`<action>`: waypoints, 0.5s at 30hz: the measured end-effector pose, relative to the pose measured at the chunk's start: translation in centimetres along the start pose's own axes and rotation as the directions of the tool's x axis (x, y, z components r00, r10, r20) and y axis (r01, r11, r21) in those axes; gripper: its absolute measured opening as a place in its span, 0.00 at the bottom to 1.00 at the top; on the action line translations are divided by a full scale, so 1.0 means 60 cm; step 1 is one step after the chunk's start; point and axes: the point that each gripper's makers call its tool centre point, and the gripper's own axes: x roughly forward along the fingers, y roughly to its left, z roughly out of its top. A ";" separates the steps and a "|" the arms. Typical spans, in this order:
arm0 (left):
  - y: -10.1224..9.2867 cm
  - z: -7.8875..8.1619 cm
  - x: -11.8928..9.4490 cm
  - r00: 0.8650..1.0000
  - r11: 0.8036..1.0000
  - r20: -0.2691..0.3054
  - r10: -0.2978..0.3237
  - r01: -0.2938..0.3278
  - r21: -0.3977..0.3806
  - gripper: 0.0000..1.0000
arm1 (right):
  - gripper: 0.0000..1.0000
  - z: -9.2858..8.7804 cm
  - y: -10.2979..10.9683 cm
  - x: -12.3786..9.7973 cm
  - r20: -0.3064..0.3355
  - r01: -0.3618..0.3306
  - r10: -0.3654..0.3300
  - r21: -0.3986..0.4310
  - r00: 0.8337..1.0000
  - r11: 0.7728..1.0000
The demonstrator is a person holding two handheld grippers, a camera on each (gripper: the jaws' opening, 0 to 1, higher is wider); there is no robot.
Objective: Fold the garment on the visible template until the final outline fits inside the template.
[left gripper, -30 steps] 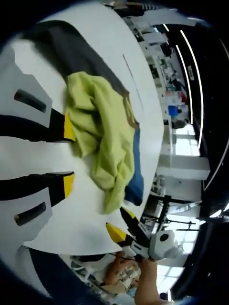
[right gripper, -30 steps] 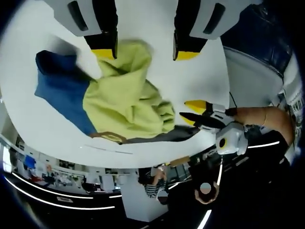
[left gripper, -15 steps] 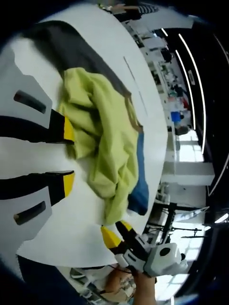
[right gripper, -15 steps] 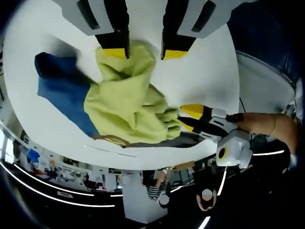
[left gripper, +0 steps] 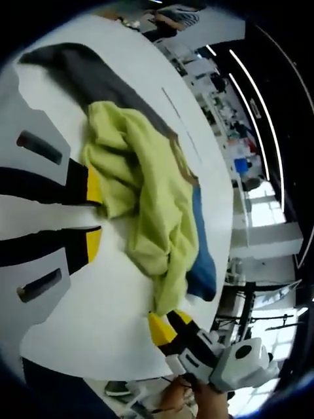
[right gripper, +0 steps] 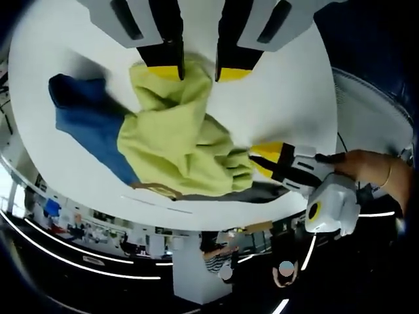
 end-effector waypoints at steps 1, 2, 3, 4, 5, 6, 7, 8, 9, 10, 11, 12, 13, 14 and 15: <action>0.003 0.002 0.003 1.000 1.000 0.003 -0.001 0.001 -0.007 0.11 | 0.14 0.000 0.000 0.000 0.000 0.001 -0.001 -0.001 1.000 1.000; 0.004 0.002 0.004 1.000 1.000 0.002 -0.001 0.001 -0.014 0.11 | 0.14 0.000 0.000 0.000 -0.001 0.004 -0.004 -0.003 1.000 1.000; 0.004 0.002 0.007 1.000 1.000 -0.002 -0.004 0.004 -0.015 0.11 | 0.13 0.000 0.000 0.000 -0.001 0.005 -0.005 -0.003 1.000 1.000; 0.006 0.002 0.010 1.000 1.000 -0.006 -0.003 0.002 -0.012 0.12 | 0.13 0.000 0.000 0.000 0.001 0.007 -0.007 -0.001 1.000 1.000; 0.009 0.001 0.013 1.000 1.000 -0.012 0.004 -0.004 0.001 0.12 | 0.12 0.000 -0.001 0.000 0.001 0.009 -0.009 -0.001 1.000 1.000; 0.010 0.002 0.015 1.000 1.000 -0.012 0.007 -0.007 0.010 0.12 | 0.12 0.000 -0.002 0.001 0.001 0.013 -0.013 0.000 1.000 1.000; 0.013 0.004 0.016 1.000 1.000 -0.013 0.011 -0.011 0.016 0.12 | 0.11 -0.001 -0.004 0.001 0.001 0.016 -0.016 0.000 1.000 1.000; 0.016 0.004 0.018 1.000 1.000 -0.015 0.018 -0.018 0.018 0.11 | 0.10 -0.002 -0.005 0.002 -0.001 0.020 -0.020 -0.004 1.000 1.000; 0.021 0.005 0.021 0.999 0.999 -0.017 0.029 -0.028 0.026 0.11 | 0.09 -0.002 -0.005 0.002 -0.004 0.022 -0.022 -0.010 1.000 1.000; 0.023 0.007 0.021 0.999 0.999 -0.017 0.032 -0.032 0.025 0.09 | 0.08 -0.003 -0.006 0.002 -0.005 0.025 -0.025 -0.015 1.000 1.000; 0.025 0.008 0.022 0.999 0.999 -0.020 0.037 -0.036 0.019 0.09 | 0.06 -0.003 -0.006 0.002 -0.007 0.030 -0.030 -0.024 1.000 0.999; 0.026 0.009 0.022 0.999 0.999 -0.021 0.038 -0.037 0.017 0.08 | 0.04 -0.003 -0.006 0.002 -0.008 0.030 -0.031 -0.031 0.999 0.999; 0.026 0.008 0.022 0.999 0.999 -0.023 0.041 -0.041 0.018 0.06 | 0.01 -0.003 -0.007 0.003 -0.007 0.035 -0.035 -0.035 0.999 0.999; 0.027 0.009 0.022 0.999 0.999 -0.021 0.043 -0.042 0.018 0.04 | 0.00 -0.003 -0.008 0.002 -0.004 0.041 -0.041 -0.037 0.999 0.998; 0.027 0.012 0.021 0.999 0.999 -0.017 0.040 -0.039 0.015 0.02 | 0.00 -0.003 -0.009 0.003 -0.004 0.042 -0.043 -0.038 0.999 0.998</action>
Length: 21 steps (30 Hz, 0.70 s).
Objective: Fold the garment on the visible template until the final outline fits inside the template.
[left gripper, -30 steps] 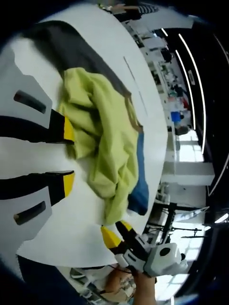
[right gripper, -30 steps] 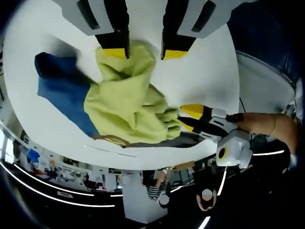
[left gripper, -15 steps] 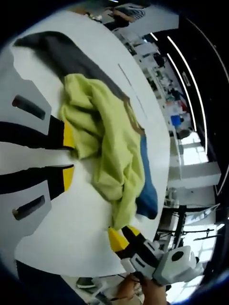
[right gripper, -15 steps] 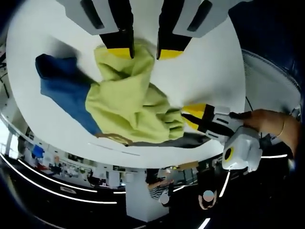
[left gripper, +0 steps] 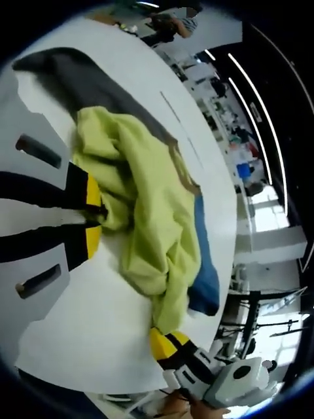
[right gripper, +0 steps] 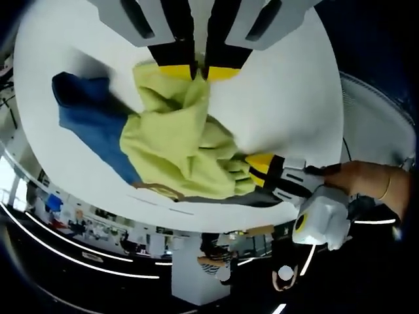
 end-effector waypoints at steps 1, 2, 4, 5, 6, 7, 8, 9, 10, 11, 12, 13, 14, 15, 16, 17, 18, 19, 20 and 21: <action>0.000 0.003 -0.002 1.000 1.000 0.005 -0.004 0.004 -0.007 0.02 | 0.00 0.000 -0.001 0.000 0.002 0.001 -0.001 0.002 1.000 1.000; 0.001 0.004 -0.005 1.000 1.000 0.009 -0.007 0.007 -0.011 0.02 | 0.00 0.001 -0.001 0.000 0.004 0.002 -0.002 0.003 1.000 1.000; 0.004 0.007 -0.009 1.000 1.000 0.020 -0.012 0.013 -0.019 0.01 | 0.00 0.003 -0.003 -0.003 0.009 0.000 0.000 0.001 1.000 1.000; 0.005 0.008 -0.011 1.000 1.000 0.022 -0.015 0.015 -0.027 0.01 | 0.00 0.005 -0.003 -0.005 0.011 0.000 0.000 0.002 1.000 1.000; 0.006 0.010 -0.015 0.999 0.999 0.026 -0.022 0.023 -0.039 0.01 | 0.00 0.010 -0.004 -0.009 0.016 -0.001 0.001 0.007 1.000 1.000; 0.007 0.012 -0.018 0.999 0.999 0.030 -0.026 0.027 -0.046 0.01 | 0.00 0.014 -0.003 -0.012 0.021 -0.005 0.005 0.010 1.000 1.000; 0.008 0.014 -0.024 0.999 0.998 0.033 -0.031 0.033 -0.049 0.01 | 0.00 0.020 -0.003 -0.016 0.031 -0.005 0.004 0.012 1.000 1.000; 0.010 0.015 -0.028 0.999 0.998 0.034 -0.036 0.038 -0.053 0.01 | 0.00 0.030 -0.004 -0.021 0.049 -0.006 0.006 0.012 0.999 1.000; 0.010 0.017 -0.032 0.998 0.997 0.036 -0.042 0.044 -0.060 0.01 | 0.00 0.036 -0.003 -0.025 0.058 -0.012 0.012 0.013 0.998 1.000; 0.011 0.020 -0.039 0.998 0.996 0.045 -0.053 0.056 -0.073 0.01 | 0.00 0.046 -0.004 -0.030 0.068 -0.020 0.018 0.023 0.998 1.000; 0.013 0.022 -0.045 0.997 0.996 0.050 -0.056 0.060 -0.072 0.01 | 0.00 0.054 -0.006 -0.034 0.078 -0.019 0.017 0.027 0.997 0.999; 0.016 0.023 -0.052 0.997 0.996 0.051 -0.057 0.061 -0.070 0.01 | 0.00 0.068 -0.010 -0.039 0.098 -0.019 0.017 0.025 0.995 0.999; 0.019 0.024 -0.057 0.997 0.996 0.050 -0.058 0.061 -0.069 0.01 | 0.00 0.077 -0.015 -0.043 0.110 -0.015 0.012 0.027 0.994 1.000; 0.021 0.023 -0.062 0.997 0.995 0.045 -0.067 0.070 -0.077 0.01 | 0.00 0.091 -0.021 -0.048 0.131 -0.008 0.004 0.030 0.991 1.000; 0.021 0.023 -0.064 0.997 0.994 0.043 -0.070 0.073 -0.080 0.01 | 0.00 0.100 -0.025 -0.050 0.142 -0.008 0.004 0.033 0.990 0.999; 0.025 0.021 -0.069 0.997 0.993 0.038 -0.070 0.073 -0.098 0.01 | 0.00 0.112 -0.031 -0.052 0.156 -0.011 0.003 0.047 0.988 0.999; 0.028 0.021 -0.073 0.997 0.992 0.038 -0.070 0.073 -0.099 0.01 | 0.00 0.119 -0.035 -0.054 0.166 -0.012 0.003 0.055 0.986 0.998; 0.029 0.019 -0.077 0.997 0.992 0.031 -0.074 0.077 -0.104 0.01 | 0.00 0.129 -0.041 -0.054 0.179 -0.013 0.000 0.071 0.984 0.997; 0.031 0.018 -0.080 0.997 0.991 0.029 -0.072 0.075 -0.113 0.01 | 0.00 0.132 -0.044 -0.055 0.183 -0.014 -0.001 0.078 0.983 0.997; 0.033 0.018 -0.084 0.997 0.990 0.029 -0.073 0.076 -0.119 0.01 | 0.00 0.138 -0.050 -0.054 0.189 -0.019 -0.002 0.108 0.982 0.994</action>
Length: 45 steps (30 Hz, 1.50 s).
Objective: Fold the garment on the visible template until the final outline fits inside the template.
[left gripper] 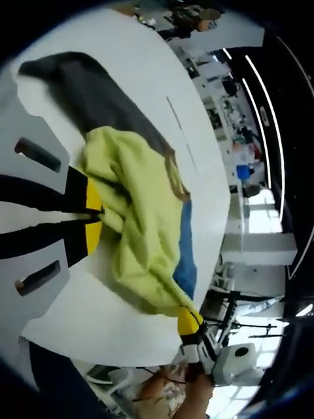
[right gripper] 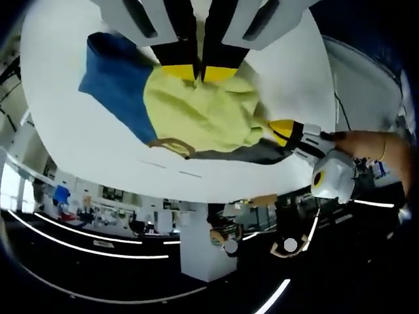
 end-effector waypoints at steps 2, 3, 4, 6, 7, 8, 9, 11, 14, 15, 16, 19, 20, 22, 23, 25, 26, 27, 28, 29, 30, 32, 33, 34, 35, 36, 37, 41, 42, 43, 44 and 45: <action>0.002 0.000 -0.006 1.000 1.000 -0.001 0.001 -0.001 -0.022 0.01 | 0.00 0.005 -0.011 0.004 0.000 0.009 -0.009 0.065 1.000 0.998; 0.003 0.001 -0.009 1.000 1.000 0.002 0.002 -0.002 -0.030 0.01 | 0.00 0.007 -0.022 0.007 -0.001 0.020 -0.020 0.090 1.000 0.996; 0.005 0.001 -0.011 1.000 0.999 0.003 0.004 -0.004 -0.037 0.01 | 0.00 0.008 -0.028 0.010 -0.004 0.022 -0.021 0.097 1.000 0.995; 0.009 0.002 -0.014 1.000 0.998 0.006 0.011 -0.011 -0.059 0.01 | 0.00 0.012 -0.044 0.021 -0.003 0.030 -0.030 0.098 1.000 0.995; 0.012 0.002 -0.015 1.000 0.997 0.010 0.015 -0.014 -0.072 0.01 | 0.00 0.010 -0.051 0.026 -0.011 0.037 -0.036 0.107 0.999 0.994; 0.014 0.003 -0.016 1.000 0.996 0.012 0.017 -0.016 -0.082 0.01 | 0.00 0.007 -0.058 0.032 -0.025 0.043 -0.040 0.119 0.999 0.992; 0.017 0.003 -0.016 1.000 0.995 0.014 0.021 -0.019 -0.096 0.01 | 0.00 0.007 -0.070 0.041 -0.026 0.051 -0.048 0.123 0.999 0.991; 0.021 0.003 -0.016 1.000 0.994 0.017 0.026 -0.024 -0.110 0.01 | 0.00 0.003 -0.087 0.056 -0.041 0.065 -0.060 0.136 0.997 0.989; 0.023 0.003 -0.016 0.999 0.992 0.018 0.030 -0.028 -0.127 0.01 | 0.00 -0.004 -0.105 0.070 -0.063 0.084 -0.075 0.153 0.995 0.985; 0.023 0.003 -0.016 0.999 0.990 0.021 0.030 -0.026 -0.136 0.01 | 0.00 -0.006 -0.112 0.076 -0.067 0.091 -0.082 0.149 0.994 0.985; 0.022 0.002 -0.016 0.999 0.990 0.021 0.028 -0.025 -0.141 0.01 | 0.00 -0.011 -0.119 0.082 -0.083 0.103 -0.092 0.144 0.992 0.984; 0.022 -0.001 -0.016 0.999 0.989 0.019 0.026 -0.023 -0.148 0.01 | 0.00 -0.019 -0.128 0.090 -0.101 0.112 -0.098 0.142 0.990 0.983; 0.021 -0.003 -0.017 1.000 0.988 0.017 0.025 -0.022 -0.150 0.01 | 0.00 -0.024 -0.131 0.094 -0.113 0.115 -0.099 0.146 0.989 0.983; 0.020 -0.005 -0.017 1.000 0.988 0.014 0.024 -0.021 -0.154 0.01 | 0.00 -0.032 -0.136 0.098 -0.131 0.126 -0.107 0.151 0.986 0.980; 0.020 -0.005 -0.017 1.000 0.987 0.014 0.024 -0.021 -0.157 0.01 | 0.00 -0.037 -0.137 0.100 -0.141 0.130 -0.109 0.151 0.984 0.980; 0.020 -0.006 -0.017 1.000 0.986 0.013 0.024 -0.022 -0.163 0.01 | 0.00 -0.044 -0.139 0.104 -0.154 0.135 -0.111 0.154 0.982 0.979; 0.020 -0.006 -0.018 1.000 0.986 0.013 0.025 -0.023 -0.168 0.01 | 0.00 -0.049 -0.139 0.106 -0.166 0.137 -0.111 0.154 0.980 0.979; 0.020 -0.007 -0.018 1.000 0.985 0.013 0.026 -0.023 -0.173 0.01 | 0.00 -0.051 -0.139 0.107 -0.170 0.139 -0.112 0.153 0.979 0.978; 0.020 -0.007 -0.018 1.000 0.984 0.014 0.026 -0.023 -0.176 0.01 | 0.00 -0.051 -0.141 0.105 -0.172 0.144 -0.119 0.141 0.978 0.980; 0.020 -0.008 -0.018 1.000 0.983 0.013 0.025 -0.022 -0.180 0.01 | 0.00 -0.048 -0.140 0.103 -0.170 0.147 -0.125 0.126 0.977 0.981; 0.020 -0.008 -0.019 1.000 0.983 0.012 0.026 -0.023 -0.181 0.01 | 0.00 -0.043 -0.139 0.098 -0.162 0.148 -0.129 0.113 0.978 0.982; 0.021 -0.008 -0.020 0.999 0.983 0.012 0.030 -0.027 -0.181 0.01 | 0.06 -0.034 -0.139 0.088 -0.142 0.155 -0.138 0.120 0.980 0.981; 0.022 -0.009 -0.021 0.999 0.983 0.012 0.033 -0.030 -0.183 0.01 | 0.08 -0.030 -0.138 0.079 -0.136 0.158 -0.140 0.133 0.981 0.979; 0.024 -0.009 -0.022 0.999 0.982 0.013 0.035 -0.032 -0.186 0.01 | 0.11 -0.029 -0.138 0.077 -0.134 0.160 -0.142 0.138 0.981 0.977; 0.024 -0.009 -0.023 0.999 0.982 0.014 0.036 -0.033 -0.187 0.01 | 0.14 -0.027 -0.136 0.068 -0.129 0.162 -0.142 0.159 0.981 0.974; 0.025 -0.010 -0.024 0.999 0.981 0.013 0.038 -0.034 -0.191 0.01 | 0.16 -0.027 -0.133 0.063 -0.130 0.161 -0.140 0.171 0.982 0.972; 0.026 -0.011 -0.024 0.999 0.981 0.012 0.039 -0.036 -0.193 0.01 | 0.17 -0.028 -0.131 0.054 -0.131 0.163 -0.141 0.180 0.981 0.970; 0.027 -0.011 -0.026 0.999 0.980 0.012 0.040 -0.037 -0.195 0.01 | 0.21 -0.037 -0.115 0.031 -0.156 0.160 -0.130 0.199 0.979 0.967; 0.027 -0.012 -0.027 0.999 0.980 0.013 0.041 -0.037 -0.195 0.01 | 0.22 -0.040 -0.111 0.027 -0.162 0.162 -0.129 0.206 0.978 0.965; 0.027 -0.012 -0.027 0.999 0.980 0.012 0.041 -0.038 -0.194 0.01 | 0.23 -0.046 -0.107 0.023 -0.175 0.162 -0.126 0.212 0.977 0.964; 0.027 -0.013 -0.028 0.999 0.980 0.010 0.041 -0.038 -0.193 0.01 | 0.24 -0.050 -0.103 0.019 -0.186 0.165 -0.125 0.215 0.975 0.962; 0.027 -0.013 -0.028 0.999 0.980 0.009 0.043 -0.041 -0.193 0.01 | 0.24 -0.053 -0.099 0.016 -0.191 0.167 -0.126 0.213 0.974 0.963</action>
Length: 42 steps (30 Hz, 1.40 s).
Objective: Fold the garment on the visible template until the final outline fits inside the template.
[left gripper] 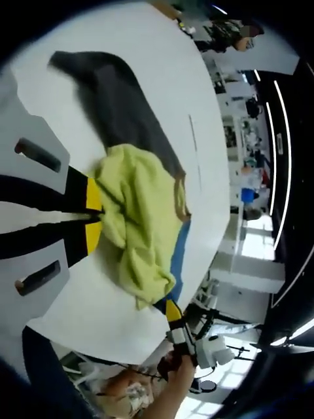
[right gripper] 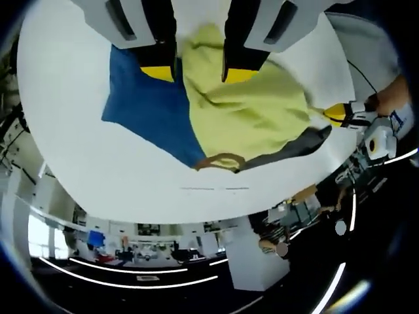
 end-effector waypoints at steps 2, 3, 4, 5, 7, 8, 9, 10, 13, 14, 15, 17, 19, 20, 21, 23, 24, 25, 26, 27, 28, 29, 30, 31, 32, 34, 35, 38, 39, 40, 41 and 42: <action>0.000 -0.001 -0.001 1.000 1.000 -0.001 0.000 0.000 0.000 0.01 | 0.23 -0.010 0.007 -0.006 -0.014 0.000 0.000 -0.004 1.000 1.000; 0.000 -0.001 -0.001 1.000 1.000 -0.001 0.000 0.000 0.000 0.01 | 0.24 -0.017 0.010 -0.008 -0.026 -0.001 0.001 -0.001 1.000 1.000; 0.000 -0.001 0.000 1.000 1.000 -0.002 0.000 0.000 0.000 0.01 | 0.24 -0.019 0.010 -0.009 -0.030 0.000 0.000 0.001 1.000 1.000; -0.001 -0.002 -0.001 1.000 1.000 -0.003 -0.001 0.001 0.002 0.01 | 0.24 -0.024 0.011 -0.010 -0.034 0.003 -0.003 0.001 0.999 1.000; -0.001 -0.002 -0.002 1.000 1.000 -0.001 -0.001 0.001 0.001 0.01 | 0.24 -0.029 0.012 -0.011 -0.042 0.006 -0.006 0.007 0.999 1.000; -0.001 -0.001 -0.002 1.000 1.000 0.002 -0.003 0.003 0.000 0.01 | 0.24 -0.031 0.013 -0.011 -0.045 0.005 -0.004 0.011 0.999 1.000; 0.000 -0.001 -0.003 1.000 1.000 0.004 -0.003 0.003 -0.002 0.01 | 0.24 -0.036 0.015 -0.011 -0.051 0.004 -0.003 0.020 0.999 1.000; 0.000 -0.001 -0.003 1.000 1.000 0.004 -0.002 0.002 -0.003 0.01 | 0.24 -0.039 0.015 -0.011 -0.056 0.006 -0.004 0.027 0.998 1.000; 0.001 -0.002 -0.003 1.000 1.000 0.001 0.001 -0.001 -0.002 0.01 | 0.24 -0.054 0.019 -0.009 -0.074 0.009 -0.006 0.042 0.997 0.999; 0.002 -0.003 -0.003 1.000 1.000 0.000 0.002 -0.002 -0.002 0.01 | 0.24 -0.058 0.021 -0.008 -0.081 0.009 -0.005 0.046 0.997 0.999; 0.002 -0.003 -0.004 1.000 1.000 -0.001 0.004 -0.004 -0.003 0.01 | 0.24 -0.063 0.022 -0.008 -0.087 0.011 -0.007 0.052 0.996 0.999; 0.002 -0.004 -0.004 1.000 1.000 -0.002 0.003 -0.003 -0.004 0.01 | 0.23 -0.074 0.021 -0.006 -0.104 0.023 -0.018 0.055 0.994 0.998; 0.002 -0.005 -0.004 1.000 1.000 -0.003 0.004 -0.004 -0.005 0.01 | 0.22 -0.081 0.021 -0.005 -0.110 0.033 -0.027 0.058 0.994 0.998; 0.002 -0.005 -0.005 1.000 1.000 -0.004 0.004 -0.004 -0.006 0.01 | 0.21 -0.086 0.019 -0.004 -0.117 0.038 -0.030 0.064 0.993 0.997; 0.003 -0.006 -0.005 1.000 1.000 -0.005 0.005 -0.005 -0.008 0.01 | 0.21 -0.089 0.018 -0.003 -0.125 0.046 -0.037 0.070 0.991 0.997; 0.003 -0.007 -0.005 1.000 1.000 -0.009 0.006 -0.006 -0.010 0.01 | 0.20 -0.097 0.015 0.000 -0.137 0.067 -0.057 0.065 0.989 0.996; 0.003 -0.008 -0.004 1.000 1.000 -0.010 0.006 -0.006 -0.015 0.01 | 0.19 -0.099 0.013 0.001 -0.138 0.076 -0.067 0.063 0.988 0.995; 0.003 -0.008 -0.004 1.000 1.000 -0.009 0.006 -0.006 -0.016 0.01 | 0.19 -0.102 0.013 0.002 -0.143 0.083 -0.074 0.060 0.987 0.995; 0.003 -0.009 -0.004 1.000 1.000 -0.009 0.006 -0.006 -0.016 0.01 | 0.19 -0.104 0.012 0.004 -0.144 0.087 -0.077 0.064 0.987 0.994; 0.003 -0.009 -0.004 1.000 1.000 -0.011 0.006 -0.006 -0.017 0.01 | 0.18 -0.105 0.012 0.005 -0.144 0.091 -0.081 0.070 0.986 0.993; 0.003 -0.010 -0.004 1.000 1.000 -0.012 0.006 -0.006 -0.016 0.01 | 0.18 -0.106 0.013 0.005 -0.143 0.093 -0.082 0.071 0.986 0.993; 0.003 -0.010 -0.004 1.000 1.000 -0.012 0.006 -0.006 -0.016 0.01 | 0.18 -0.106 0.013 0.006 -0.142 0.096 -0.085 0.072 0.986 0.993; 0.003 -0.010 -0.004 1.000 1.000 -0.013 0.006 -0.006 -0.016 0.01 | 0.17 -0.106 0.014 0.007 -0.142 0.104 -0.093 0.070 0.985 0.992; 0.003 -0.011 -0.004 1.000 1.000 -0.015 0.006 -0.007 -0.017 0.01 | 0.16 -0.108 0.012 0.008 -0.147 0.116 -0.106 0.059 0.984 0.992; 0.003 -0.012 -0.004 1.000 1.000 -0.016 0.007 -0.007 -0.017 0.01 | 0.16 -0.109 0.011 0.009 -0.149 0.125 -0.116 0.051 0.982 0.991; 0.003 -0.013 -0.004 1.000 1.000 -0.017 0.006 -0.006 -0.016 0.01 | 0.13 -0.107 0.010 0.010 -0.144 0.140 -0.133 0.042 0.981 0.989; 0.003 -0.013 -0.004 1.000 1.000 -0.017 0.006 -0.006 -0.015 0.01 | 0.13 -0.107 0.010 0.011 -0.143 0.144 -0.137 0.043 0.980 0.989; 0.004 -0.013 -0.004 1.000 1.000 -0.013 0.011 -0.011 -0.014 0.01 | 0.13 -0.107 0.014 0.014 -0.144 0.152 -0.148 0.018 0.978 0.988; 0.004 -0.014 -0.004 1.000 1.000 -0.014 0.010 -0.011 -0.012 0.01 | 0.12 -0.107 0.012 0.014 -0.144 0.161 -0.160 -0.002 0.977 0.987; 0.004 -0.014 -0.004 1.000 1.000 -0.016 0.010 -0.011 -0.014 0.01 | 0.11 -0.106 0.014 0.015 -0.145 0.163 -0.164 -0.015 0.976 0.986; 0.003 -0.014 -0.004 1.000 1.000 -0.015 0.011 -0.011 -0.014 0.01 | 0.10 -0.106 0.014 0.014 -0.148 0.169 -0.170 -0.016 0.974 0.985; 0.003 -0.014 -0.004 1.000 1.000 -0.015 0.011 -0.011 -0.012 0.01 | 0.10 -0.107 0.012 0.014 -0.153 0.180 -0.183 -0.033 0.971 0.983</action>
